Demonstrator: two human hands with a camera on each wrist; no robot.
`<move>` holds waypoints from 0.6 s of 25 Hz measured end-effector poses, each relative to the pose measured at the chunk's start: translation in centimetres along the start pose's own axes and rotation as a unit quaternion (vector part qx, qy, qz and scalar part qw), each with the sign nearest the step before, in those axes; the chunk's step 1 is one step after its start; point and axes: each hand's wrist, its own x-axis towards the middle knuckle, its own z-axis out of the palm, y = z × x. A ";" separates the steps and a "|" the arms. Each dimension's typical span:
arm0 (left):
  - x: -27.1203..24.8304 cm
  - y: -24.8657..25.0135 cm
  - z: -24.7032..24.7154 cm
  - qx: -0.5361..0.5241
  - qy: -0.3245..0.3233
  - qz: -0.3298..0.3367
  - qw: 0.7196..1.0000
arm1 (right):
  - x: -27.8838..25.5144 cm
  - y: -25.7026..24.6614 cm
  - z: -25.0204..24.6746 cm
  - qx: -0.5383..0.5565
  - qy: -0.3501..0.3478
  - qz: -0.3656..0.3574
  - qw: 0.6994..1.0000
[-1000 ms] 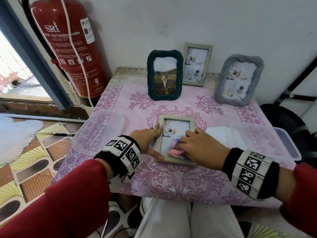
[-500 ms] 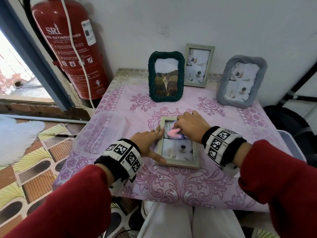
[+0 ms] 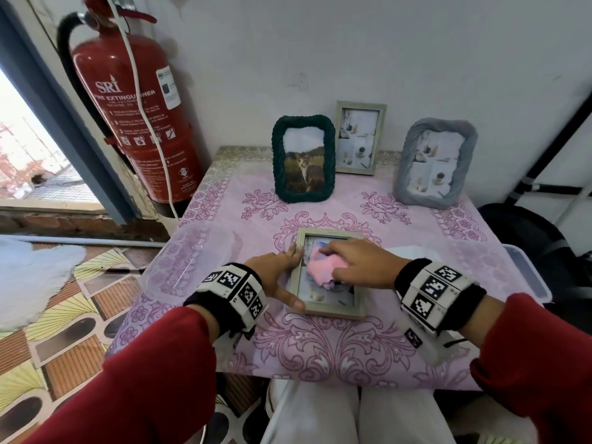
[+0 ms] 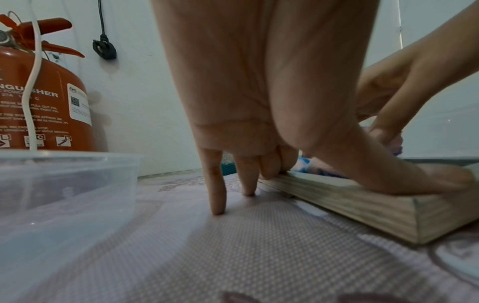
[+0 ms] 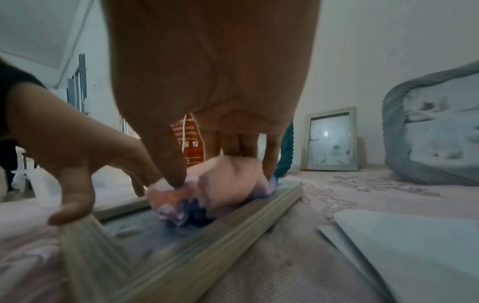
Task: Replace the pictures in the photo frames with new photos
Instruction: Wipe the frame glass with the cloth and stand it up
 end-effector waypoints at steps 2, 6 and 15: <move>0.0 0.0 -0.1 0.001 0.000 -0.002 1.000 | -0.5 -0.2 0.5 0.126 0.067 0.028 0.989; -0.2 0.4 -0.1 -0.014 -0.001 -0.006 1.000 | -1.1 -0.3 1.0 0.142 0.221 0.098 0.960; -0.2 0.5 0.0 -0.012 0.005 -0.010 1.000 | -1.1 0.0 2.1 0.303 0.240 0.200 0.900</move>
